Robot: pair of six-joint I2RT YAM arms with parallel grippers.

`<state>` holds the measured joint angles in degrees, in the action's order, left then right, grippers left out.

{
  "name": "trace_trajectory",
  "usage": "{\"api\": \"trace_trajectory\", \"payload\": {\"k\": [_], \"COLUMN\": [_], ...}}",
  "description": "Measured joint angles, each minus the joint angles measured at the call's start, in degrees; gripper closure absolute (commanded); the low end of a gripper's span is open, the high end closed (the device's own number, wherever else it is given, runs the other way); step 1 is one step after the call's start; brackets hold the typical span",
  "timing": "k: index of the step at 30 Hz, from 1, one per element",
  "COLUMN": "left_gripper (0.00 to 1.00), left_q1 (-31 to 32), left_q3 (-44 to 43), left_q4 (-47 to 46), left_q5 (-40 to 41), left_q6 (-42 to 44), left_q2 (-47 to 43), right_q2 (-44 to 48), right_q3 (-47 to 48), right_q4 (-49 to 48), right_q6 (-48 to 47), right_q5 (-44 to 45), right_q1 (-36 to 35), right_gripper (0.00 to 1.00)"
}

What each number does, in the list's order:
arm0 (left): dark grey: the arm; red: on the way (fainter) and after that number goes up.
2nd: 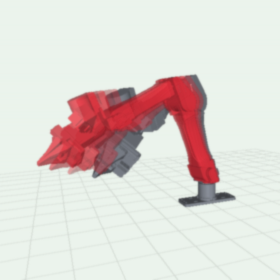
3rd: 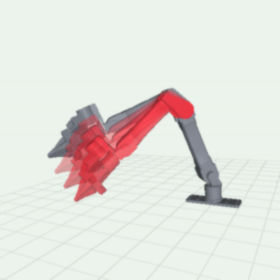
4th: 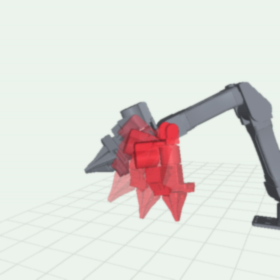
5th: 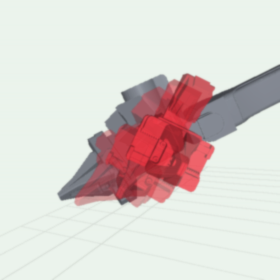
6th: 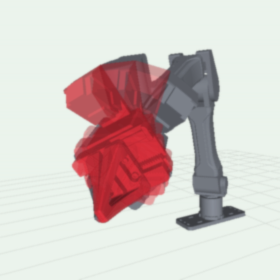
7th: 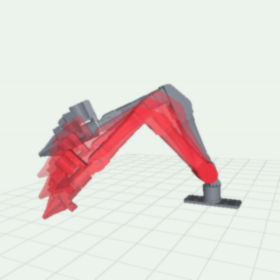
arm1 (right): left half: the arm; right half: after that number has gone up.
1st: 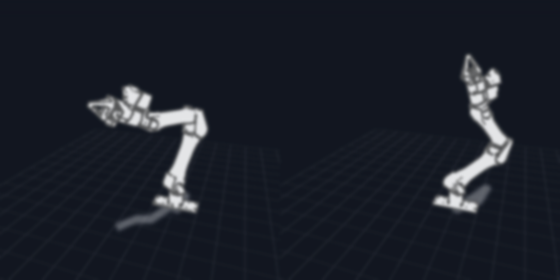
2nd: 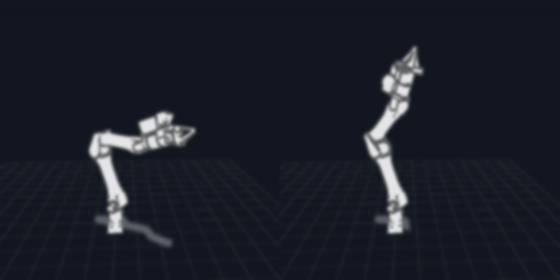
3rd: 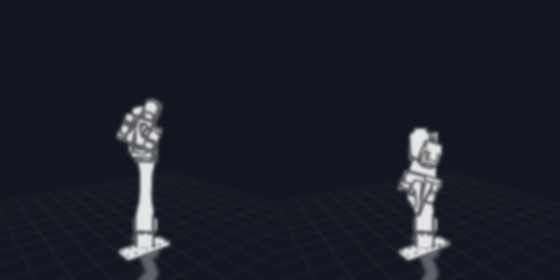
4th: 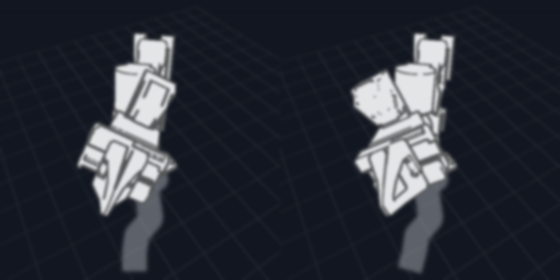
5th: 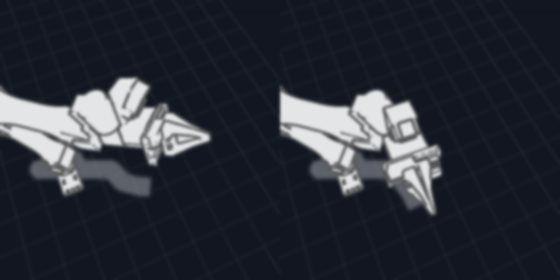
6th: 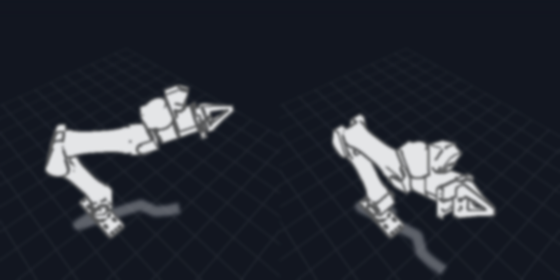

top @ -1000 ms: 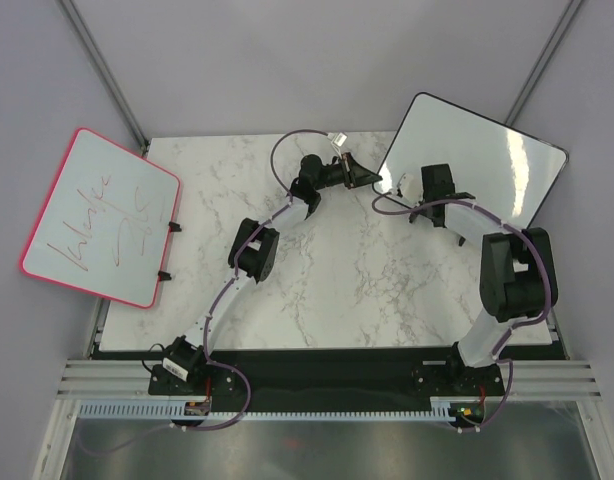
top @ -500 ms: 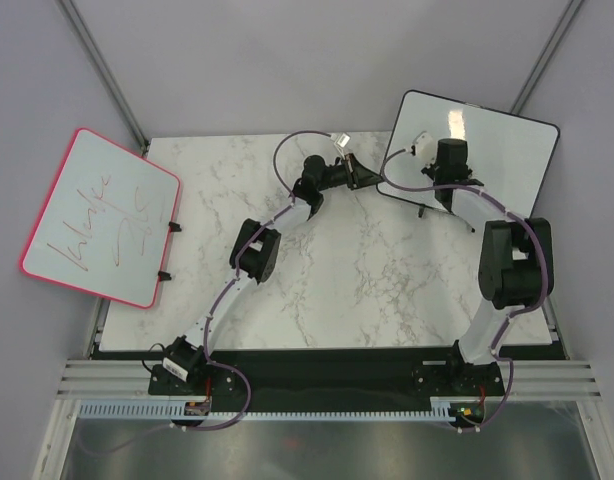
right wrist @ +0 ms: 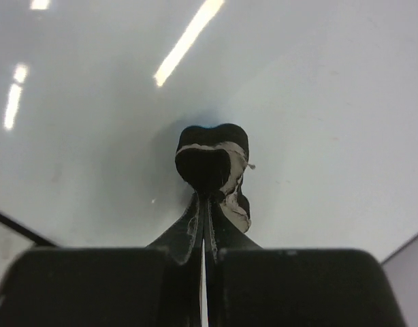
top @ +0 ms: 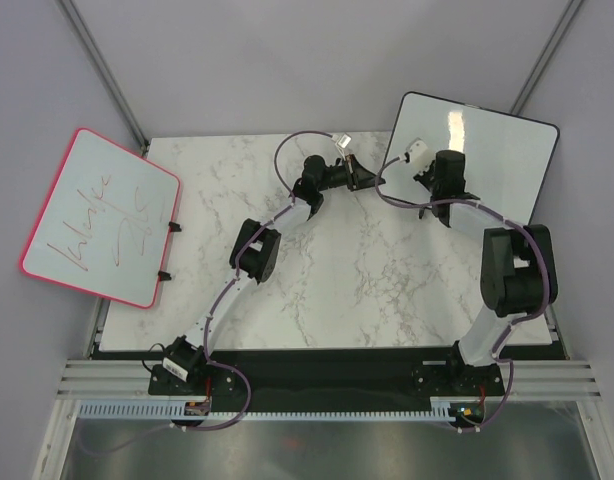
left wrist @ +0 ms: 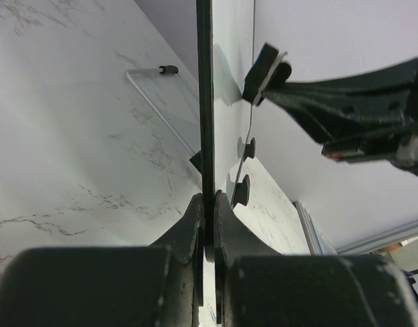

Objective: Erase the whiteboard
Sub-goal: Erase the whiteboard at the whiteboard stand.

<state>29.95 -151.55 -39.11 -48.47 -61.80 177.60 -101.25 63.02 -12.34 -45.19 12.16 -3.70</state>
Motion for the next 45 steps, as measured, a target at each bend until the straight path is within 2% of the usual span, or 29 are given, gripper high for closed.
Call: {"api": "trace_trajectory", "payload": {"k": [9, 14, 18, 26, 38, 42, 45], "left_gripper": [0.98, 0.98, 0.98, 0.98, 0.98, 0.98, 0.98], "left_q1": [0.0, 0.0, 0.0, 0.1, 0.2, 0.2, 0.1], "left_q3": [0.0, 0.0, 0.0, 0.0, 0.0, 0.0, 0.0], "left_q4": [0.0, 0.0, 0.0, 0.2, 0.1, 0.1, 0.1], "left_q5": [-0.2, -0.2, -0.2, 0.2, -0.2, -0.2, -0.3], "left_q6": [0.0, 0.0, 0.0, 0.1, 0.0, 0.0, 0.0], "left_q2": [0.0, 0.0, 0.0, 0.0, 0.0, 0.0, 0.0], "right_q2": [1.4, 1.3, 1.0, -0.8, -1.4, 0.9, 5.7], "right_q3": [-4.1, -4.4, -4.4, -4.3, -1.3, -1.8, -3.4], "right_q4": [1.7, 2.7, 1.8, -6.2, -7.7, -4.2, -0.2], "right_q6": [1.1, 2.2, 2.9, 7.3, 12.3, 13.3, 14.4], "right_q5": [-15.1, -17.4, -15.3, -4.8, 7.5, 5.7, 5.6], "right_q1": [-5.9, -6.5, -6.4, -3.5, 9.7, 9.2, 5.1], "right_gripper": [1.0, 1.0, 1.0, 1.0, 1.0, 1.0, 1.0]}}
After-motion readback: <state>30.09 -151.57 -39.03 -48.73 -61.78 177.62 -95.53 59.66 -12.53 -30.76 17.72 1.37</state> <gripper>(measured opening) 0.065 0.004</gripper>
